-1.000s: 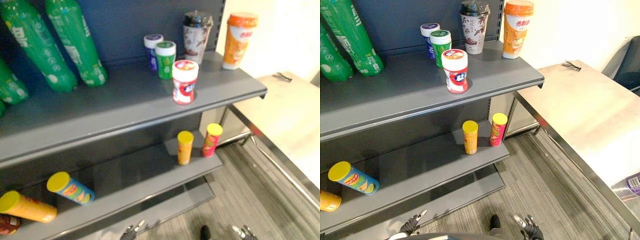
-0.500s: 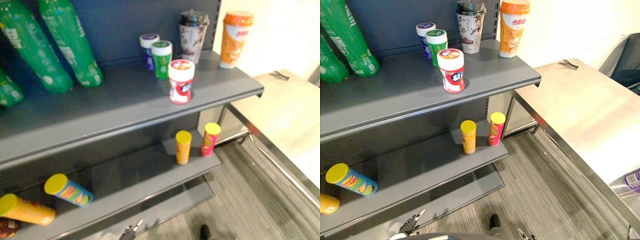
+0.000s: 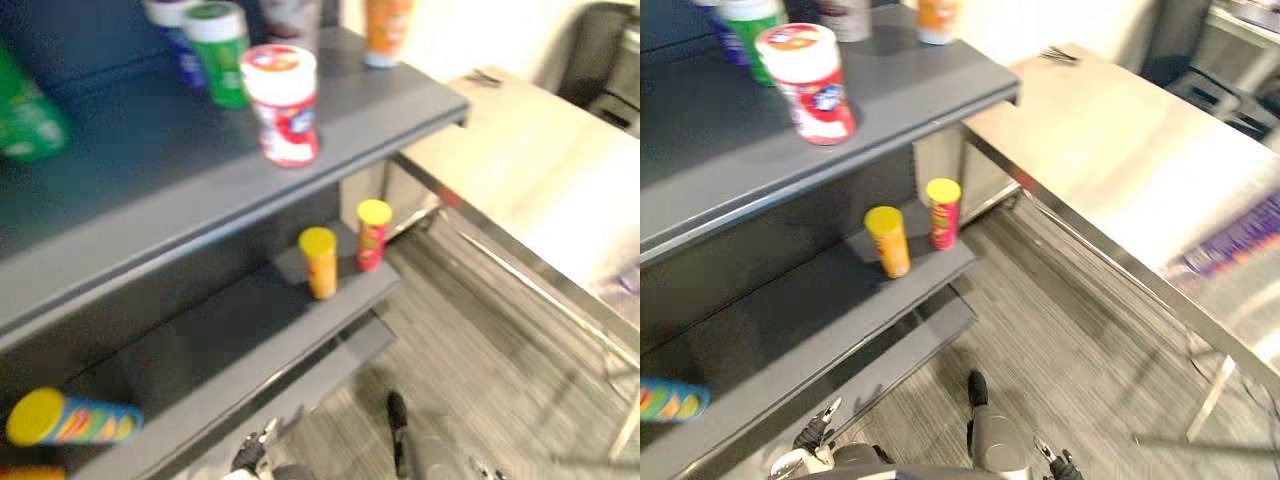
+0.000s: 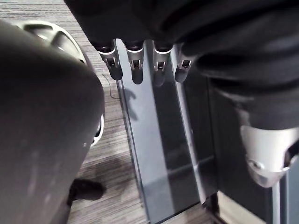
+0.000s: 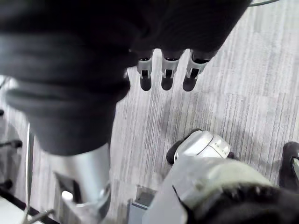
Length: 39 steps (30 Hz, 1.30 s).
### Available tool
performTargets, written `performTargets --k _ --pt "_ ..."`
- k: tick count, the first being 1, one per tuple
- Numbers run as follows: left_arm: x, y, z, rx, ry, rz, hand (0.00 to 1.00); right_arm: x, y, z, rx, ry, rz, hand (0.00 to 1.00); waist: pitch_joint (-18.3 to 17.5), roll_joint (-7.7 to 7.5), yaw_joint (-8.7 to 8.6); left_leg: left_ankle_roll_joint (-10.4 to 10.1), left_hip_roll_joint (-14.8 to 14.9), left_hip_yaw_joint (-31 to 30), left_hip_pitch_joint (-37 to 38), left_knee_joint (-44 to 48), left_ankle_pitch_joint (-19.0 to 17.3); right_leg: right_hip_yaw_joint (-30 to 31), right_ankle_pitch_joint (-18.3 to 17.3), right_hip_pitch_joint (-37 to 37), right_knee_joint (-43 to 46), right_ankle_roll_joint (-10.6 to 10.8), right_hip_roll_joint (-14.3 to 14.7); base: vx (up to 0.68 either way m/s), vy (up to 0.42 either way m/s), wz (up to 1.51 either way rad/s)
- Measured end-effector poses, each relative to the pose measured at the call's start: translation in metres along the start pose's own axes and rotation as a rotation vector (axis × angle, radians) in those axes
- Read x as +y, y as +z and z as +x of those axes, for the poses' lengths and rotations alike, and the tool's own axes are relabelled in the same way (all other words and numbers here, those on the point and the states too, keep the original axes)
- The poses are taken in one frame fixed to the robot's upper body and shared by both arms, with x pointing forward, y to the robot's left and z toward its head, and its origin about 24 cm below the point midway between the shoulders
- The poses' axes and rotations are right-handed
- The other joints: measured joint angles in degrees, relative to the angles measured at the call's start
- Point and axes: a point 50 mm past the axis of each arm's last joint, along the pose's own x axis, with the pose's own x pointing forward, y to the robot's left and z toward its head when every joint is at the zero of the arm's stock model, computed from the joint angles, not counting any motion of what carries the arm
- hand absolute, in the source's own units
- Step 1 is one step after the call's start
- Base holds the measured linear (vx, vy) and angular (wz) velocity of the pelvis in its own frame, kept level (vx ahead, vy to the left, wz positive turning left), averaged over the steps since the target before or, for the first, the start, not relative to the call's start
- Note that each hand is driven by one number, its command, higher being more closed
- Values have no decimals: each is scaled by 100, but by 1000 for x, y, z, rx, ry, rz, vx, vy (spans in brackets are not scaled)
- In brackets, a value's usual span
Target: Put the gum and the chips on the shelf.
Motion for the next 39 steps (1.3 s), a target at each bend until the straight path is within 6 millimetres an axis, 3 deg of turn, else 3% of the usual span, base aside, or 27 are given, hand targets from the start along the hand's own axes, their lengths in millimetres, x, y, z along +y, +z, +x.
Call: performTargets --k 2,4,5,6,8,9,12,16,18,20,21,22,23,24,26,27,30,32,34,35,39 --pt "-1 5 1 -21 -3 7 0 -1 0 0 3 -6 -14 0 14 -15 29 -105 172 690 370 -96 100 -1359 -256 11 862 -376 -435 67 11 -150" --pt "-2 5 0 -27 -18 25 0 -2 -1 0 22 -5 -56 0 -17 -62 -20 -136 214 1017 525 -81 118 -1771 -353 270 1186 -482 -831 81 -133 -116" --pt "-8 11 2 -45 -45 50 0 3 2 3 23 9 -80 0 -13 -60 -20 -222 247 1214 563 -46 163 -2025 -685 276 1355 -278 -1004 106 -181 -91" --pt "-9 13 2 -49 -49 52 0 4 4 4 20 10 -81 0 -26 -87 -25 -249 259 1254 577 -10 178 -2095 -683 247 1354 -227 -987 143 -224 -84" --pt "-15 10 3 -38 -64 44 0 11 24 11 -19 29 -113 0 10 142 -117 -292 514 1289 595 67 306 -2094 -679 213 1249 -228 -579 113 -221 -76" --pt "-15 8 2 -31 -65 45 0 14 27 12 -27 37 -121 0 -3 160 -140 -266 527 1280 621 31 397 -2047 -682 214 1194 -224 -501 98 -221 -73" --pt "-18 10 3 -31 -72 53 0 31 43 16 -83 96 -171 0 -31 112 -145 -206 527 1449 731 -125 914 -1745 -685 135 918 -232 -207 79 -225 -68" --pt "-19 10 4 -29 -72 53 0 37 43 16 -82 122 -203 0 -21 78 -233 -292 569 1428 980 -217 1541 -1721 -895 96 1294 -537 -125 67 -164 -31" --pt "-18 8 3 -23 -66 52 0 38 43 16 -86 128 -211 0 -23 68 -330 -267 743 1477 1123 51 1774 -1679 -1108 97 1591 -635 -78 103 -221 -42" --pt "-19 7 3 -22 -68 50 0 37 43 15 -91 125 -211 0 -24 72 -341 -63 1095 1461 1133 702 2078 -1442 -1321 112 1656 -738 108 89 -241 -75" --pt "-19 7 3 -22 -68 45 0 36 43 15 -93 122 -210 0 -18 57 -326 240 1280 1161 999 1178 2333 -1185 -1379 149 1600 -820 238 34 -203 -77" --pt "-20 6 3 -21 -69 44 0 36 43 15 -95 120 -210 0 -8 42 -319 245 1280 810 844 1381 2073 -1065 -1399 171 1539 -841 292 -3 -132 -76" --pt "-21 6 3 -23 -72 35 0 34 41 15 -88 106 -208 0 37 -23 -334 14 949 -250 391 1533 1392 -883 -1420 318 1426 -863 341 -14 -146 -63" --pt "-20 10 3 -39 -70 16 0 27 35 15 -64 80 -201 0 73 -84 -294 -142 500 -1198 89 1397 1026 -761 -1452 568 1230 -801 376 -10 -81 -58" --pt "-15 7 0 -42 -60 10 0 14 24 11 -27 43 -190 0 60 -147 -259 -153 20 -1822 -137 899 836 -581 -1429 903 994 -759 428 -8 -42 -50" --pt "-13 5 0 -45 -56 9 0 10 22 10 -23 33 -182 0 52 -165 -244 -158 -91 -1914 -230 684 839 -519 -1430 955 965 -758 432 13 9 -64" --pt "-13 -4 -3 -23 -52 0 0 -3 24 8 -29 -5 -166 0 3 26 -144 -243 -448 -2447 -700 -470 920 -172 -1355 998 809 -635 500 57 74 -85" --pt "-10 -11 -6 -15 -28 -43 0 -6 25 8 -32 -15 -161 0 -9 106 -89 -247 -680 -2967 -810 -1044 1132 146 -1299 1023 805 -519 555 113 133 -91" --pt "-10 -14 -6 -7 -21 -47 0 -7 26 7 -46 -23 -135 0 -37 149 -115 -206 -819 -3135 -746 -1304 1271 351 -1317 1040 814 -431 592 192 190 -69" --pt "-11 -15 -7 -1 -24 -50 0 -9 26 7 -47 -30 -120 0 -56 171 -117 -200 -897 -3131 -613 -1524 1526 484 -1351 1039 851 -352 598 183 197 -59" --pt "-6 -15 -6 7 -14 -26 0 -9 14 5 -24 -45 -59 0 -216 -27 -119 4 -1199 -2642 -257 -1831 1567 892 -1239 1199 542 -82 337 196 253 -44"
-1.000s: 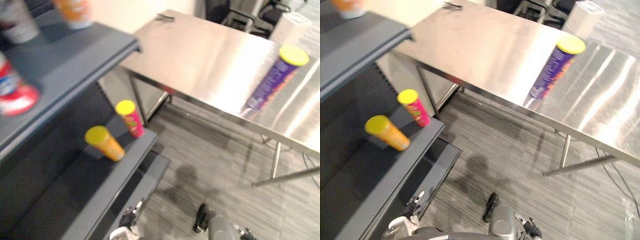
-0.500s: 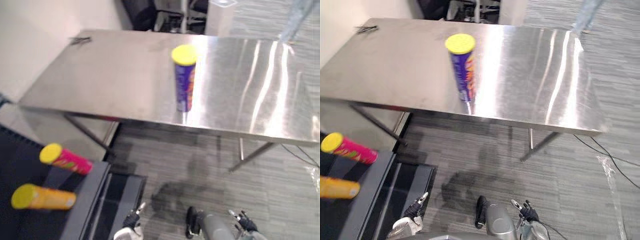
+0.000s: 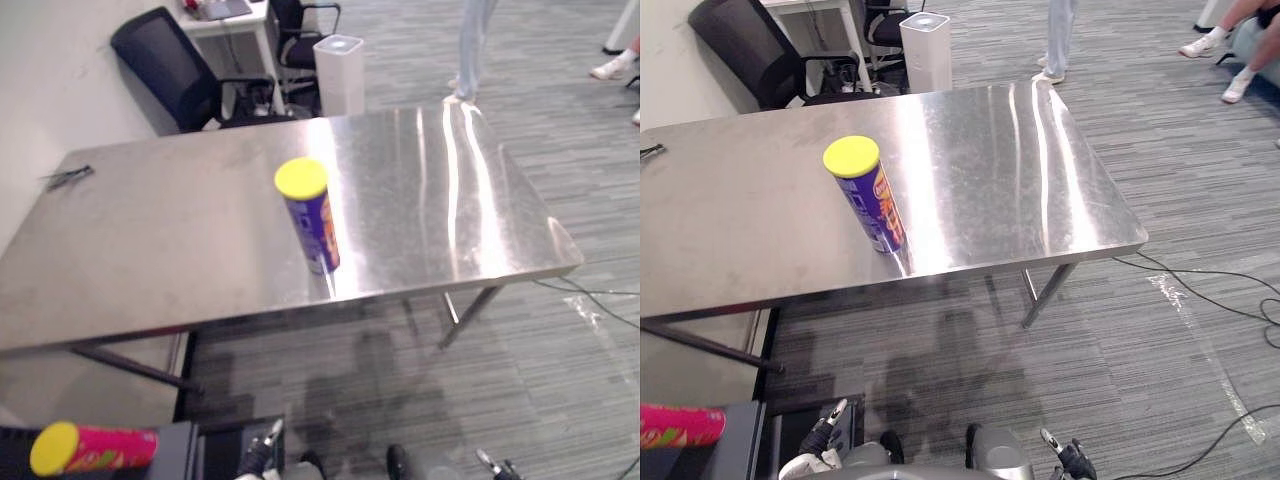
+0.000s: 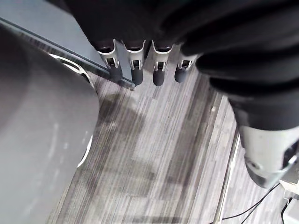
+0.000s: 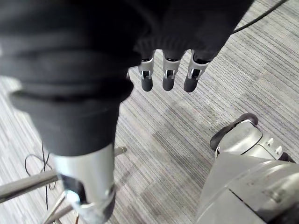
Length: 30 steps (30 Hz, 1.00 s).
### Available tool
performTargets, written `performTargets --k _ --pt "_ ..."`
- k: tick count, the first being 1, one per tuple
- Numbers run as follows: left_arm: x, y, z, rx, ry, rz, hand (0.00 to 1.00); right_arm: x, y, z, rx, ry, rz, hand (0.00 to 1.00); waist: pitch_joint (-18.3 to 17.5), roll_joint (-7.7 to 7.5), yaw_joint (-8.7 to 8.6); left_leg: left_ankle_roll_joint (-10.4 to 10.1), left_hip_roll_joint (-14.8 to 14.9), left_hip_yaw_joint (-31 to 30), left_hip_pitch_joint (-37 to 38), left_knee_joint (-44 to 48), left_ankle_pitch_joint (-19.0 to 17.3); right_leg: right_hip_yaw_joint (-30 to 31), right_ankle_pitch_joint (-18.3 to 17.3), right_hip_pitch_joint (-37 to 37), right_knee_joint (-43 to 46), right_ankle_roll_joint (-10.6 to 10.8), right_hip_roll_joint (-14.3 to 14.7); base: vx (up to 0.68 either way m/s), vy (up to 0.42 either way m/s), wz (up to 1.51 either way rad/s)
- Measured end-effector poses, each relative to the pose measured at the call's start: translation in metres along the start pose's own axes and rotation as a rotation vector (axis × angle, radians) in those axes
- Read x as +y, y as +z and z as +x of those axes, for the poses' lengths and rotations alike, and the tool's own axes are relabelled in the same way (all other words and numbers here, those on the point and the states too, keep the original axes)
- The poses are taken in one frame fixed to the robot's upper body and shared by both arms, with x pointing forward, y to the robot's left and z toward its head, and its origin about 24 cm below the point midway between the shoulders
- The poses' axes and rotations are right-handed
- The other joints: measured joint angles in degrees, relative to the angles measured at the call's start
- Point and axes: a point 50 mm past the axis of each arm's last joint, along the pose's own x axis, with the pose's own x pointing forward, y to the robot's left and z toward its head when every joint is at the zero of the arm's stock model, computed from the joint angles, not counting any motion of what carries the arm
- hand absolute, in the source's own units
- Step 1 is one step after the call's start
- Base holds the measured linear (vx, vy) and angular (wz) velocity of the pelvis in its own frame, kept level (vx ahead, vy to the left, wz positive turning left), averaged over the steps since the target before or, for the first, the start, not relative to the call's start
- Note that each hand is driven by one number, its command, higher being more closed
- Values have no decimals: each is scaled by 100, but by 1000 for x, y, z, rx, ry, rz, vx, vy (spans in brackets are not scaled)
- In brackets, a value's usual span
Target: Put the gum and the chips on the shelf.
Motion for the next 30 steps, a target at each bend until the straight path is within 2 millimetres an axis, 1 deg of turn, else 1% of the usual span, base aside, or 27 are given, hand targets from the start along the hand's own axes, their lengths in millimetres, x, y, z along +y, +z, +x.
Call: performTargets --k 2,4,6,9,12,13,14,15,17,18,19,20,21,23,24,26,27,28,30 --pt "2 1 0 2 2 22 0 -2 -4 -1 12 -14 23 0 -30 -17 9 63 -78 156 78 -58 -38 82 75 94 -177 114 -77 138 200 -32" --pt "1 1 1 6 -8 65 0 -6 -8 -2 31 -32 40 0 -45 -10 15 74 -198 305 208 -111 -46 179 170 217 -383 239 -186 116 171 -33" --pt "-1 0 1 12 -17 80 0 -14 -11 -3 39 -69 81 0 -111 77 13 74 -260 335 285 -179 -47 199 304 313 -557 273 -240 77 112 -27" --pt "-1 -3 1 30 -19 107 0 -23 -13 -5 41 -117 137 0 -200 199 44 75 -282 479 446 -396 -47 258 472 348 -744 281 -219 37 51 -30" --pt "-1 -4 1 35 -19 104 0 -32 -14 -7 37 -173 197 0 -283 244 54 76 -300 497 493 -575 -48 337 596 346 -908 259 -188 -16 20 -19" --pt "-1 -4 1 34 -18 101 0 -35 -15 -7 38 -187 214 0 -298 244 77 77 -298 497 500 -605 -47 344 634 352 -955 245 -178 -45 7 -16" --pt "0 -4 1 33 -15 97 0 -40 -16 -9 37 -217 257 0 -315 228 140 78 -305 500 537 -677 -46 356 667 370 -1033 234 -170 -44 4 -12" --pt "1 -4 1 34 -12 93 0 -43 -17 -10 36 -234 281 0 -323 209 143 93 -317 498 559 -715 -36 351 677 403 -1077 224 -176 -70 -1 -6" --pt "8 -11 -3 48 9 65 0 -56 -17 -13 11 -306 400 0 -438 146 137 148 -350 485 575 -812 2 321 708 432 -1222 218 -203 -92 -10 2" --pt "9 -13 -3 53 11 68 0 -60 -16 -14 0 -322 429 0 -481 145 135 159 -361 483 578 -863 11 309 713 433 -1244 221 -210 -76 -12 5" --pt "10 -15 -5 59 11 67 0 -71 -13 -17 -34 -367 504 0 -541 103 134 197 -408 471 589 -971 84 275 712 421 -1287 224 -232 -45 -2 13" --pt "11 -16 -5 62 11 63 0 -83 -6 -20 -83 -418 578 0 -608 135 139 196 -449 455 611 -1077 153 236 717 421 -1325 232 -257 -50 6 14" --pt "12 -17 -6 64 16 57 0 -89 -1 -22 -114 -443 611 0 -613 129 138 201 -468 452 639 -1139 185 222 717 423 -1321 233 -266 -31 20 11" --pt "19 -17 -7 57 47 17 0 -110 25 -27 -252 -512 706 0 -642 162 138 221 -506 447 670 -1259 236 201 718 420 -1324 241 -289 -20 20 4" --pt "21 -17 -7 56 55 8 0 -114 35 -29 -294 -524 708 0 -643 163 136 221 -509 448 669 -1262 241 201 718 412 -1324 242 -292 0 0 0" --pt "23 -18 -8 58 63 1 0 -128 84 -41 -497 -557 667 0 -672 159 131 226 -519 457 672 -1318 265 196 733 401 -1329 260 -294 20 0 0" --pt "21 -18 -8 51 59 -3 0 -131 112 -53 -629 -566 638 0 -689 148 125 224 -520 461 674 -1340 269 193 742 394 -1327 270 -292 42 -1 0" --pt "20 -19 -9 49 57 -6 0 -132 125 -59 -689 -577 621 0 -698 136 121 225 -519 461 672 -1340 269 191 746 392 -1326 277 -289 47 -4 0" --pt "17 -19 -9 41 54 -25 0 -129 166 -83 -891 -579 569 0 -744 93 129 225 -511 467 667 -1341 269 187 746 391 -1335 277 -281 44 -10 -1"
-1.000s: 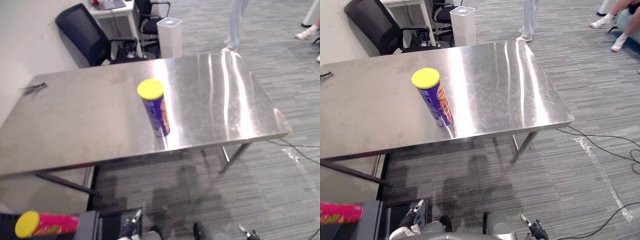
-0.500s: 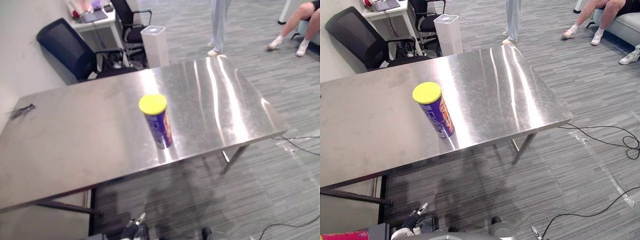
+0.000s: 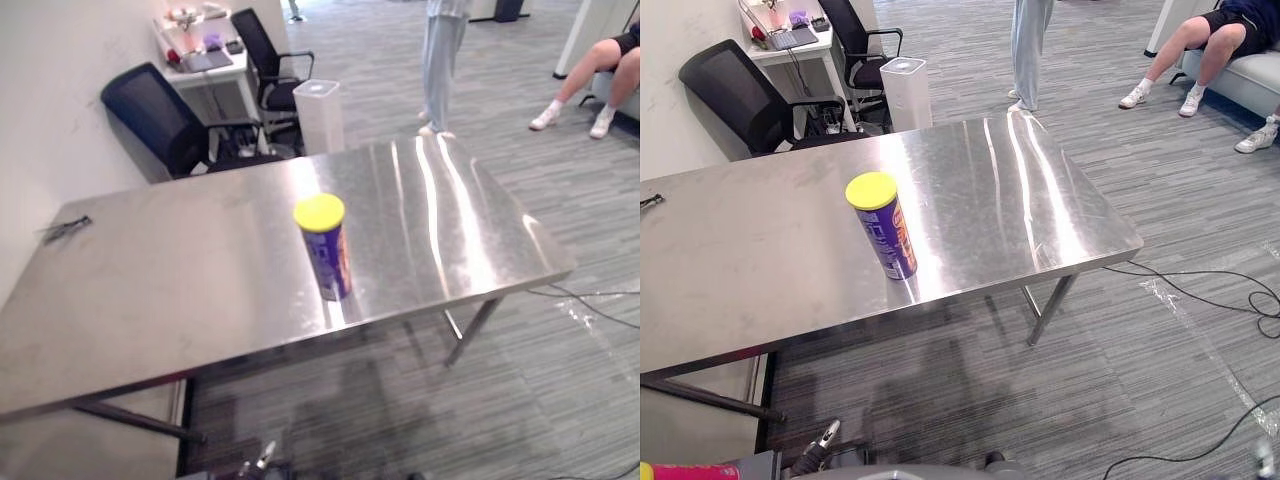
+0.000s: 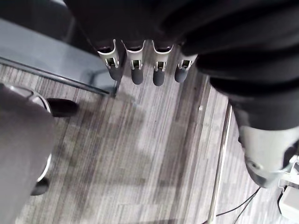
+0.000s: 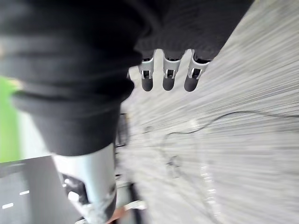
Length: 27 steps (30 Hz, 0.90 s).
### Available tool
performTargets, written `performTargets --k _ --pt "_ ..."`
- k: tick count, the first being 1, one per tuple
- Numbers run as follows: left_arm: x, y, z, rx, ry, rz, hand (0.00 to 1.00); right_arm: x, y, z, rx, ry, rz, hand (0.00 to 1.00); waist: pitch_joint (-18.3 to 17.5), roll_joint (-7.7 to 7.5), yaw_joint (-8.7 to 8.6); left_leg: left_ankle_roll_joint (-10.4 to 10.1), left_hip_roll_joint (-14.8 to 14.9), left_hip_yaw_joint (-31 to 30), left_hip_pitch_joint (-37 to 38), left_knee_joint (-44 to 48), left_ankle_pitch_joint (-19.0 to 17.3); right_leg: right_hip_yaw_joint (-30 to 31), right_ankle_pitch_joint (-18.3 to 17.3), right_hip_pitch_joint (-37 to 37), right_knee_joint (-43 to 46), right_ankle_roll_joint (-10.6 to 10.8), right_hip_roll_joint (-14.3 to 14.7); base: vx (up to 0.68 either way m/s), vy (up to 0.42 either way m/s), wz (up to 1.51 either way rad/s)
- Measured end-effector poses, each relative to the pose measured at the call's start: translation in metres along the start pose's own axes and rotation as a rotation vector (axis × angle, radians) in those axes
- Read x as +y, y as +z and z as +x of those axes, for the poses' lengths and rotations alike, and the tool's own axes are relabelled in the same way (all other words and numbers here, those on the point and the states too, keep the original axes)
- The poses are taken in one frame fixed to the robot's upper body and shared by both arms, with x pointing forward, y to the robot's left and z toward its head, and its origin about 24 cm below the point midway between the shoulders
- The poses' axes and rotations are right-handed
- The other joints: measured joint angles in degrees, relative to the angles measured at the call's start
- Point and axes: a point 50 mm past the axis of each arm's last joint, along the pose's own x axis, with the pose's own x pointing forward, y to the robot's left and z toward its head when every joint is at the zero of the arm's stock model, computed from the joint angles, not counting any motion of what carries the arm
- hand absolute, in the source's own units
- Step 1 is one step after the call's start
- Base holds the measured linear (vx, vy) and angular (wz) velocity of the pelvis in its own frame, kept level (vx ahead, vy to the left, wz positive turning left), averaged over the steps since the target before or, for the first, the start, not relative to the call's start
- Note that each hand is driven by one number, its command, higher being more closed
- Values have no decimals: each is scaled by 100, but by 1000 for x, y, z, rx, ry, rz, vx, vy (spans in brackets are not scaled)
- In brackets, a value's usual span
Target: Put the gum and the chips on the shelf.
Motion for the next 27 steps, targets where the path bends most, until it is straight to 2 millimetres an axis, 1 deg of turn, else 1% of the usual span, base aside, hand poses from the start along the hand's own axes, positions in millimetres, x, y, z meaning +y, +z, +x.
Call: performTargets --k 1,2,3,4,6,7,8,10,11,12,14,17,18,20,27 --pt "-1 0 0 -4 -2 -8 0 18 23 0 -112 52 -12 0 -35 -46 -3 -1 12 6 -5 -2 -1 -3 1 -3 0 0 14 42 -13 -3" --pt "-3 1 0 -8 -5 -12 0 31 37 -2 -188 86 -13 0 -71 -84 -3 -1 21 10 -11 -2 -1 -5 1 -4 1 -1 23 57 -24 -3" --pt "-5 2 0 -10 -11 -14 0 48 53 -6 -273 128 8 0 -117 -100 -5 -3 29 9 -11 -3 -2 -11 1 -4 2 -1 31 39 -21 -2" --pt "-6 1 0 -10 -13 -11 0 55 59 -8 -305 147 12 0 -131 -124 -6 -5 31 10 -14 -4 -3 -11 1 -8 2 -1 34 30 -23 -2" --pt "-10 3 0 -18 -31 28 0 87 76 -21 -408 252 38 0 -169 -192 1 -8 29 10 -63 -9 -6 -9 1 -76 6 -1 36 0 0 0" --pt "-9 3 0 -18 -31 29 0 90 77 -23 -417 267 38 0 -174 -194 1 -8 27 10 -73 -8 -6 -8 1 -81 6 -1 34 0 0 0" --pt "-11 2 0 -15 -43 48 0 107 84 -34 -464 348 27 0 -177 -191 -2 -7 14 4 -98 -7 -6 -8 1 -98 5 -1 23 0 0 0" --pt "-12 1 0 -11 -51 77 0 124 89 -48 -496 460 35 0 -183 -179 -4 -6 8 2 -104 -6 -6 -7 1 -109 5 -1 20 0 0 0" --pt "-13 2 0 -10 -60 104 0 138 92 -61 -526 555 30 0 -186 -173 -8 -6 7 1 -108 -3 -6 -4 1 -126 3 -1 21 0 0 0" --pt "-14 2 0 -10 -66 121 0 144 94 -67 -546 606 16 0 -187 -172 -4 -6 8 -3 -113 0 -6 -4 1 -138 3 -1 22 0 0 0" --pt "-14 3 1 -11 -80 146 0 162 97 -87 -576 780 19 0 -186 -174 3 -6 5 -20 -127 3 -6 -11 2 -146 -1 -1 22 0 0 0" --pt "-15 3 1 -8 -105 197 0 172 98 -106 -592 952 8 0 -185 -174 3 -4 -5 -30 -128 2 -7 -13 5 -142 -9 4 16 0 0 0" --pt "-15 3 1 -8 -108 200 0 173 97 -109 -590 986 8 0 -185 -174 2 -3 -6 -32 -128 3 -7 -14 8 -140 -11 9 15 0 0 0" --pt "-16 3 1 -7 -114 210 0 179 89 -124 -527 1124 56 0 -183 -178 0 -2 -11 -37 -128 4 -6 -14 11 -137 -13 13 7 0 0 0" --pt "-18 3 1 -7 -129 238 0 184 76 -156 -411 1409 136 0 -182 -181 -1 4 -44 -87 -110 16 -5 -44 40 -63 -81 54 -37 -17 -4 3"
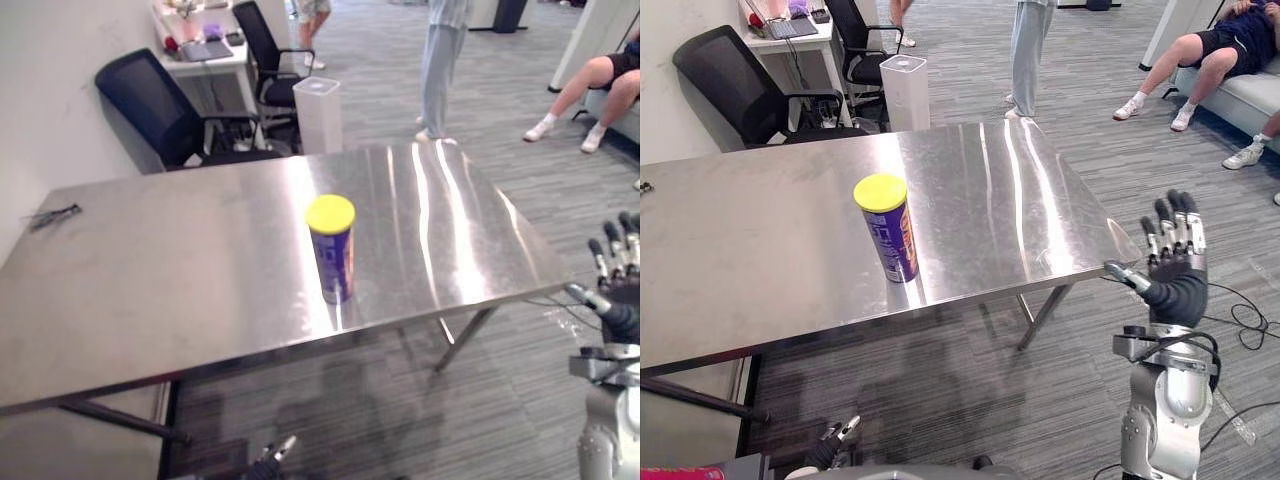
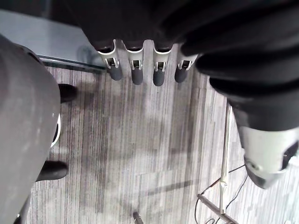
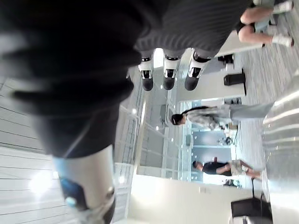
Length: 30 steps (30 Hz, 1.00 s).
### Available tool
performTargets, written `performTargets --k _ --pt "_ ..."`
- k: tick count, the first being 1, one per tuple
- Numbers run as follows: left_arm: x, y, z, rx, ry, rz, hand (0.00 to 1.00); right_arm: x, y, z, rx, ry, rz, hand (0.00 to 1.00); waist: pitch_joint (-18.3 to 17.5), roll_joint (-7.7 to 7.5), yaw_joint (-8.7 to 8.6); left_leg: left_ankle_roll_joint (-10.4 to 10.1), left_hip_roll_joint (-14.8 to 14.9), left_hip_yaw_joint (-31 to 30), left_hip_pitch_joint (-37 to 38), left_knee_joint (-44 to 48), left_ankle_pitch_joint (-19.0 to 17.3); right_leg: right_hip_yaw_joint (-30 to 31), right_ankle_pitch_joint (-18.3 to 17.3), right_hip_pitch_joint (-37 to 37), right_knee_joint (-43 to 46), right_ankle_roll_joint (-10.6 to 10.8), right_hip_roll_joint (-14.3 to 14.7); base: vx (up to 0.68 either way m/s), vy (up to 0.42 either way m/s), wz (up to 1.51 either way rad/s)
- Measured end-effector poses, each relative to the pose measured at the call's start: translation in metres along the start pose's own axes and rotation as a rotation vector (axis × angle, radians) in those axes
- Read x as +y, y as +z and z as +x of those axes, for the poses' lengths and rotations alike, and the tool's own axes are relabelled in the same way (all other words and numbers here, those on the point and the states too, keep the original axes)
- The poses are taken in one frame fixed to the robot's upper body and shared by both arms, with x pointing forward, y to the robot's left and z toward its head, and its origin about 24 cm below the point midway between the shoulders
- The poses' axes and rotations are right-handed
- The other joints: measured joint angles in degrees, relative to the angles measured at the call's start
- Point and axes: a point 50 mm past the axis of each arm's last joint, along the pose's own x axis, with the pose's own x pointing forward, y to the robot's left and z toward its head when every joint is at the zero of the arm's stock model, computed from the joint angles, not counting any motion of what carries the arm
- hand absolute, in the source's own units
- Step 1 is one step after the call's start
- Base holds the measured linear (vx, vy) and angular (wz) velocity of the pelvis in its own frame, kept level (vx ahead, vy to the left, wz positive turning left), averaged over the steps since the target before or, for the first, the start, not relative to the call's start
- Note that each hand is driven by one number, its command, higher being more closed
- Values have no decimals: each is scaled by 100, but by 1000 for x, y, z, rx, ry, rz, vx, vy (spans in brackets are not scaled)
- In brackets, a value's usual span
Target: Put the gum and the chips on the shelf.
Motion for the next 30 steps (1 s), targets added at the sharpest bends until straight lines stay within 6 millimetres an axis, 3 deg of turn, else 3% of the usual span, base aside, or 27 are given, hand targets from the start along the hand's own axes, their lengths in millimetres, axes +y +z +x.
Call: performTargets --k 8,17,24,30 --pt "0 0 0 1 -7 11 0 36 -15 -5 95 189 158 0 -1 -16 1 17 -47 -69 4 -4 4 -28 14 22 -4 21 -41 -8 0 2" --pt "0 3 1 0 -24 76 0 69 -26 -5 174 362 222 0 -16 -52 17 18 -45 -116 26 29 5 -98 16 93 -6 24 -47 -8 -8 2" --pt "-2 7 2 -8 -30 84 0 73 -45 3 228 348 231 0 -19 -59 159 44 -49 -245 -6 76 24 -218 15 129 -4 24 -67 -36 -19 8" --pt "-2 7 3 -9 -25 85 0 77 -51 16 225 333 225 0 -18 -58 170 74 -66 -294 -10 60 49 -292 15 164 -22 24 -84 -11 -8 6"
